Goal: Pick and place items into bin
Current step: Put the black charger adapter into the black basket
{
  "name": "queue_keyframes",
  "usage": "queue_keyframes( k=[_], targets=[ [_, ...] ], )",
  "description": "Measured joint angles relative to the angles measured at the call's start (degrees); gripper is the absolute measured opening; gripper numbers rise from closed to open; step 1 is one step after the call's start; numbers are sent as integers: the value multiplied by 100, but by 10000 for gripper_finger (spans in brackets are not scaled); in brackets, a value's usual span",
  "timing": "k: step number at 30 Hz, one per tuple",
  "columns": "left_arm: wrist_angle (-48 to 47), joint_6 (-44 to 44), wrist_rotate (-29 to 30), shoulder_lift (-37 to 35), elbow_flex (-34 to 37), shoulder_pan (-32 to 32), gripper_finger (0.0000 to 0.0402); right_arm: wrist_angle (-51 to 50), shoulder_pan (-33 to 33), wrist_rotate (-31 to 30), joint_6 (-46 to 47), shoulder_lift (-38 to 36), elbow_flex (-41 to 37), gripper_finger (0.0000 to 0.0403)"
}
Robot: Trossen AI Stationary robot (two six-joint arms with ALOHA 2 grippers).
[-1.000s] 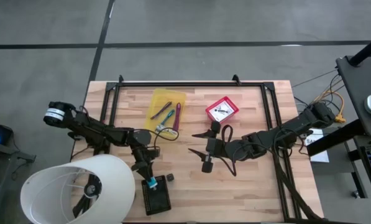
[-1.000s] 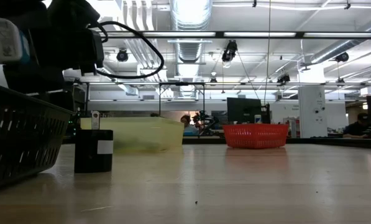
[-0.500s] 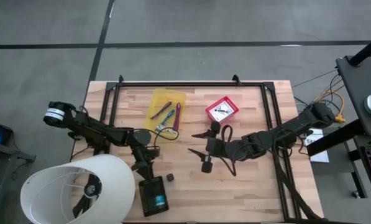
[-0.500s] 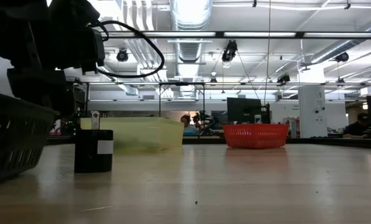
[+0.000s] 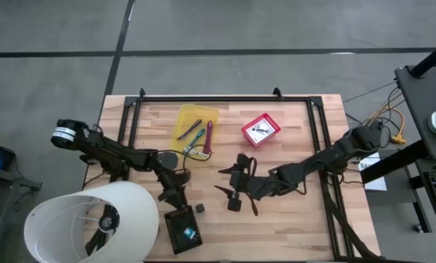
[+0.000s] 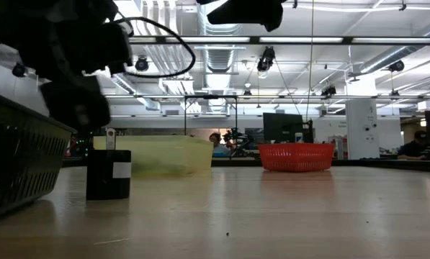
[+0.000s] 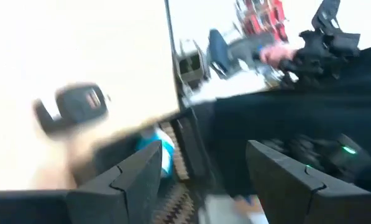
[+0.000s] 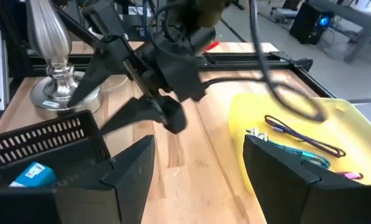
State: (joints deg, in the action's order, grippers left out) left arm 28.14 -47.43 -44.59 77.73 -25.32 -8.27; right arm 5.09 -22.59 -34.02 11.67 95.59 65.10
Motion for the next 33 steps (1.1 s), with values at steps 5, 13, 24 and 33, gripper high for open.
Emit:
queue_keyframes(
  k=[5,13,24,33],
  targets=[
    [7,615,879,0,-187,2,216,-15,0,-7,41,-1,0,230],
    [-82,1109,1856,1,-610,-22,216,-164,0,-593,162,-405,0,223],
    [-2131,1391,2204,760,-1724,-48,216,-1139,0,-909,146,-1556,2,224],
    [-3452,1557,2065,1423,-2665,-194,216,-1733,0,-927,122,-2289,-4,223]
  ],
)
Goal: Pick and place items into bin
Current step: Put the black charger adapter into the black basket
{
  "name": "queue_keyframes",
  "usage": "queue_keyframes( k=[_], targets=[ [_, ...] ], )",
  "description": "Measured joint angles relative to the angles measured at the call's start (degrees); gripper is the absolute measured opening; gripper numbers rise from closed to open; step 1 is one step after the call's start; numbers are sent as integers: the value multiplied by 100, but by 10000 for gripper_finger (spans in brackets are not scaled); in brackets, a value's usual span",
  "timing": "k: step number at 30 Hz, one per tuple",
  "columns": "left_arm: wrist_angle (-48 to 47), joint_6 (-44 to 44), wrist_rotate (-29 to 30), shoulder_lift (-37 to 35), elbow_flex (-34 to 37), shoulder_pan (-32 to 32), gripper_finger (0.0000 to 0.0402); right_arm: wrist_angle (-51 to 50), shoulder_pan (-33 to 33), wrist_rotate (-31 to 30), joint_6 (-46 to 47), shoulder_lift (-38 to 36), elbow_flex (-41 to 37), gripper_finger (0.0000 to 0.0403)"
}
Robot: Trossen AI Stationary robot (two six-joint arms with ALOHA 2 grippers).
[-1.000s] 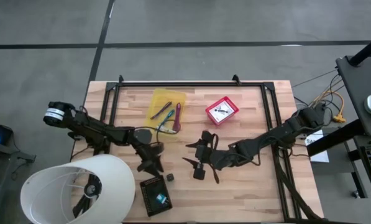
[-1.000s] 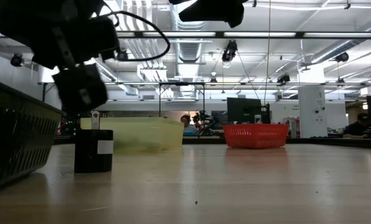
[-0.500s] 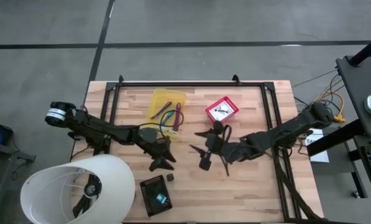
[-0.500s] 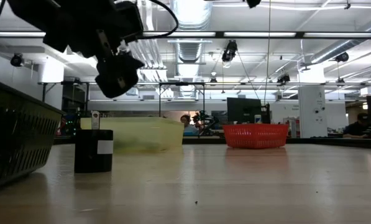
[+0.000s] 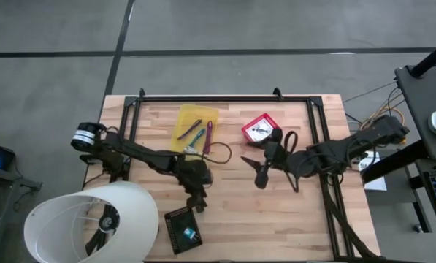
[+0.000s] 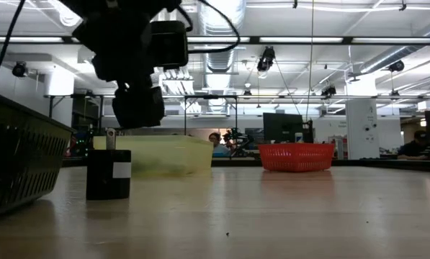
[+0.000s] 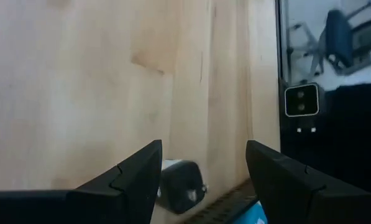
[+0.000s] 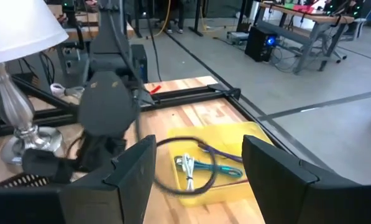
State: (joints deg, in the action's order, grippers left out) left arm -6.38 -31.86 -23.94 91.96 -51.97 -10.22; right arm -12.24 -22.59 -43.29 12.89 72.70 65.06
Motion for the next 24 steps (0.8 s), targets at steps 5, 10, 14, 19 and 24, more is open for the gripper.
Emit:
queue_keyframes(
  k=[5,10,14,19,24],
  targets=[
    [-381,70,-20,75,-342,-35,216,-272,2,2,-2,-140,-4,224],
    [-368,107,-282,44,-389,-31,216,-454,2,6,-78,-136,-31,225],
    [-364,98,-433,38,-323,-70,224,-553,-2,8,-131,-104,-72,226],
    [-362,544,-412,48,-215,-90,258,-604,-2,21,-154,-58,-109,226],
    [-368,712,-271,48,-194,-112,278,-604,0,20,-156,-34,-166,226]
  ],
)
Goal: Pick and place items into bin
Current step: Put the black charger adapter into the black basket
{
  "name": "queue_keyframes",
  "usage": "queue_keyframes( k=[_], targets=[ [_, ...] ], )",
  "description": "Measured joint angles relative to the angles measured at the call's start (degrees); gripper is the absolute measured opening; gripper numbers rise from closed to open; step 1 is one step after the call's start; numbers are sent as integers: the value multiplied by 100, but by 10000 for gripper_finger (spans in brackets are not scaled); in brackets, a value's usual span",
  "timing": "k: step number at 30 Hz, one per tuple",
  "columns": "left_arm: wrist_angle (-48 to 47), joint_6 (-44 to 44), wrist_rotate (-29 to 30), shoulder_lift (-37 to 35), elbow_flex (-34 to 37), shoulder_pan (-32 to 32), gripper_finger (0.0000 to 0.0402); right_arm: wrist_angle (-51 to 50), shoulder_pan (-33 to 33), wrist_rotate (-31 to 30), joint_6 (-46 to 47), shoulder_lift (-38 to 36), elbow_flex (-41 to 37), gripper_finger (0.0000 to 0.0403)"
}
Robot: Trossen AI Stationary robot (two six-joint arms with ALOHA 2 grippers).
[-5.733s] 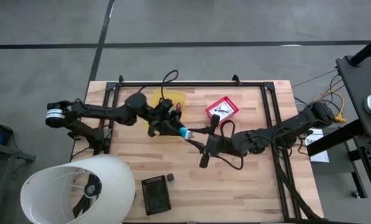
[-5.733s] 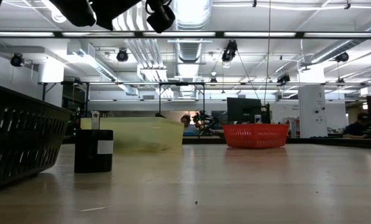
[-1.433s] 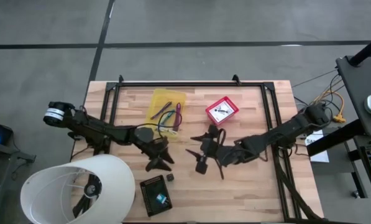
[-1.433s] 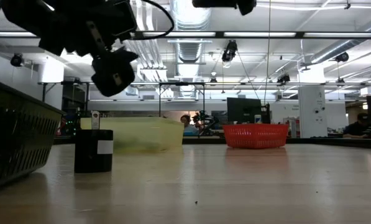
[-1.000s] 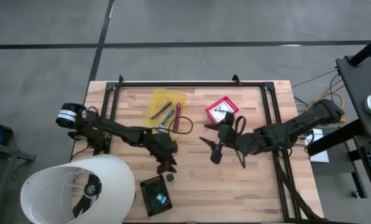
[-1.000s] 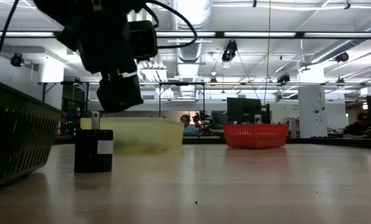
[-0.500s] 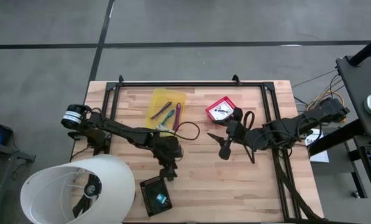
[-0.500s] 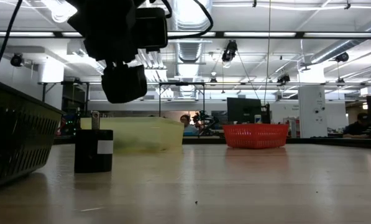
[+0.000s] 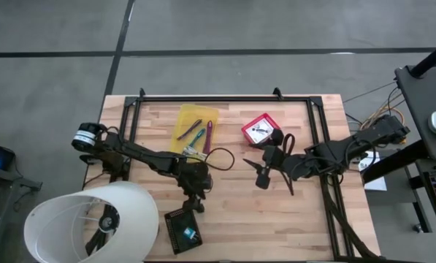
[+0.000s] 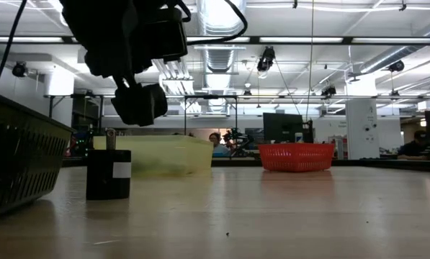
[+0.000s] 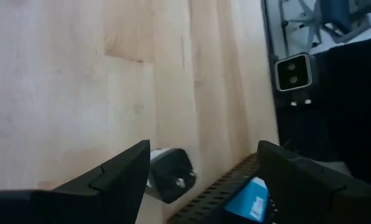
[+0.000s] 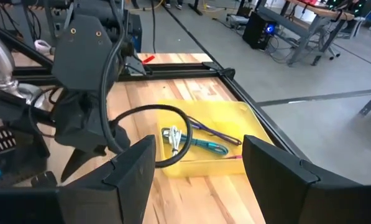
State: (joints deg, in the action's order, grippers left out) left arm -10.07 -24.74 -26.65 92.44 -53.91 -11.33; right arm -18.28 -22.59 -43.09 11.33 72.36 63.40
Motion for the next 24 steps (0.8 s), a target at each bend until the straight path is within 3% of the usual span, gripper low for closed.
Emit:
queue_keyframes(
  k=[10,24],
  targets=[
    [0,882,57,416,26,-127,279,2,0,-2,-133,2,-55,226],
    [0,1045,61,911,31,-166,279,-125,0,-10,-151,2,-63,226]
  ],
)
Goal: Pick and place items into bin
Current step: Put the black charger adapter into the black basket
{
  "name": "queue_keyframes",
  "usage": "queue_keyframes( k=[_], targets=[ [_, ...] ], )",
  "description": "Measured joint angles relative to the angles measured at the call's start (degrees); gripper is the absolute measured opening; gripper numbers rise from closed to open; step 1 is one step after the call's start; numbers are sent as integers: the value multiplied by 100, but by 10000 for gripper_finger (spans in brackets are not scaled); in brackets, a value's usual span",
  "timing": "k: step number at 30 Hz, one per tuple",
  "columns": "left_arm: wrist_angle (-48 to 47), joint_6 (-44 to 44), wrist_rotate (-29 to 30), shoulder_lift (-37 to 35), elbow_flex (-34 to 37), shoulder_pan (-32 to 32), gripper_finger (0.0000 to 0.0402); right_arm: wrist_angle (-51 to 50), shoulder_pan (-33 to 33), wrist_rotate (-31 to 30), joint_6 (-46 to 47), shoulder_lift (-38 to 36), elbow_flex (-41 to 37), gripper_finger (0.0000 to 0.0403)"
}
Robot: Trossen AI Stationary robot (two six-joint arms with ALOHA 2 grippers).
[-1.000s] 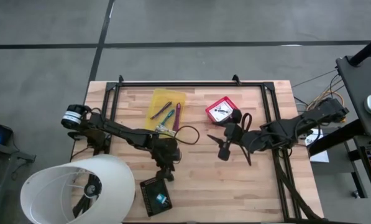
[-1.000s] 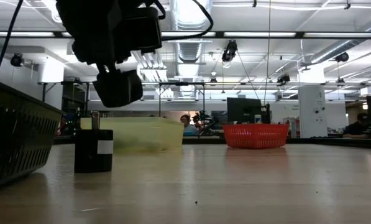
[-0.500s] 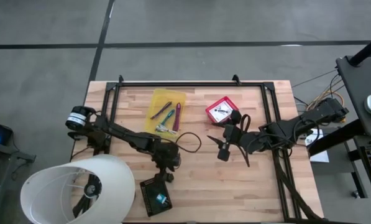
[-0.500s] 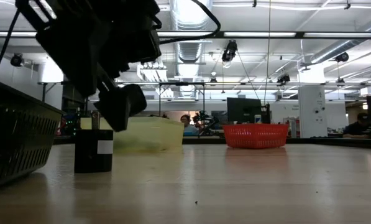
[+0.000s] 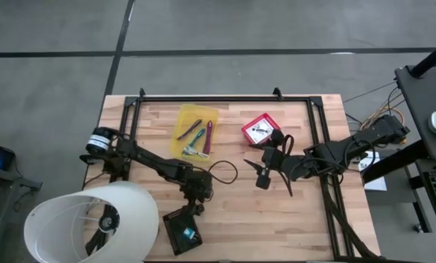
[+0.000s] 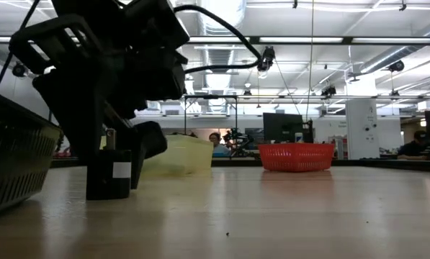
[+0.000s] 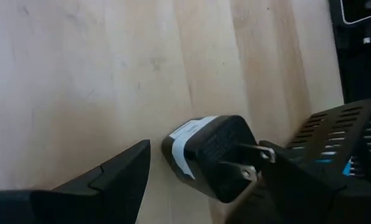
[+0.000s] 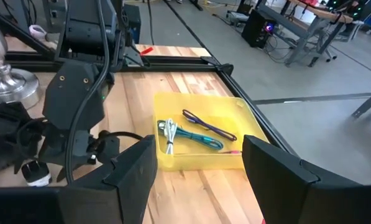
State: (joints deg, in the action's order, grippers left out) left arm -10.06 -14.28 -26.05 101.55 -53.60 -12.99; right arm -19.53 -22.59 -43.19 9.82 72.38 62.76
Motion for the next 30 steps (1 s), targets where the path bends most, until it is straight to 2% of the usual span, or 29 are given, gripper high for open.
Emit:
queue_keyframes(
  k=[8,20,28,30],
  targets=[
    [6,4,268,-3,-13,-4,266,-22,0,-3,-68,0,0,226],
    [-10,13,271,-21,-136,-6,138,-125,0,-3,-151,0,0,226],
    [-30,-29,162,-178,-350,-2,134,-130,0,-1,-151,0,-7,226],
    [-307,-27,64,-313,-420,-7,134,-135,0,-1,-151,0,-7,226]
  ],
)
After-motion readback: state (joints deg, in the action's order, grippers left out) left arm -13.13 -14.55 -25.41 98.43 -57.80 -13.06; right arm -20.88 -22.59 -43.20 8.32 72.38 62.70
